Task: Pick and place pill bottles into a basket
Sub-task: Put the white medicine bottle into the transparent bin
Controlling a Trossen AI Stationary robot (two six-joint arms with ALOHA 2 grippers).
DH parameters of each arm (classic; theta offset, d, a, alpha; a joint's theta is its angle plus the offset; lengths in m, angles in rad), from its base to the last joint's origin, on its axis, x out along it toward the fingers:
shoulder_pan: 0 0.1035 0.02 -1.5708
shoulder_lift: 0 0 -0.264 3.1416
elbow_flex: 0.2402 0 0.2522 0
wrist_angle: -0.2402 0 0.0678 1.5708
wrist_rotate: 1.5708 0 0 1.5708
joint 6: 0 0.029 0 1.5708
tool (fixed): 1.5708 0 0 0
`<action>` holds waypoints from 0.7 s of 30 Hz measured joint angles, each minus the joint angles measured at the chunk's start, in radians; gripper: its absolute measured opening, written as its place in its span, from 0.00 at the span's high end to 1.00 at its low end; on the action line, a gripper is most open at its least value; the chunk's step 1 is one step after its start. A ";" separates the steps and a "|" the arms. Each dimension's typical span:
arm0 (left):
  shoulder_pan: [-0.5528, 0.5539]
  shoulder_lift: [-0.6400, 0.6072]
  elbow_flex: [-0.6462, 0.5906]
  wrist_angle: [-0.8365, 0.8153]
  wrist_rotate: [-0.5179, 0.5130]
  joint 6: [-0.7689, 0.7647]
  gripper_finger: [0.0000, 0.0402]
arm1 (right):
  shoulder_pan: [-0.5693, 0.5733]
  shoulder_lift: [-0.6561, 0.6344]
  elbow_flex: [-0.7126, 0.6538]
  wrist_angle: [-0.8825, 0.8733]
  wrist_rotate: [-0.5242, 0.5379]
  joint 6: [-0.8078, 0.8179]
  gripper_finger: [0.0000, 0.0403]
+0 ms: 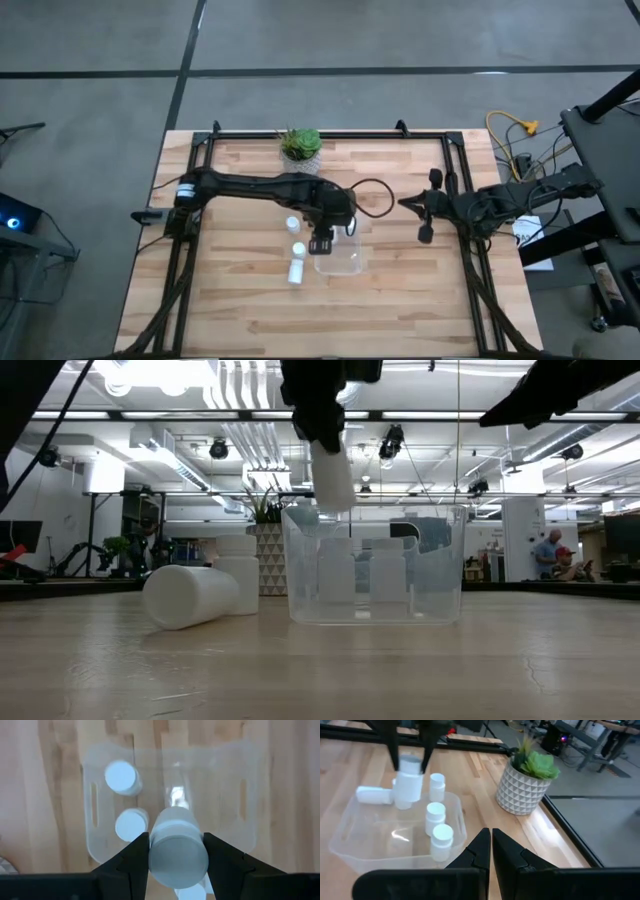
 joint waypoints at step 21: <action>-0.017 0.113 -0.018 0.022 0.012 0.028 0.64 | 0.000 0.000 -0.011 0.001 0.016 0.006 0.98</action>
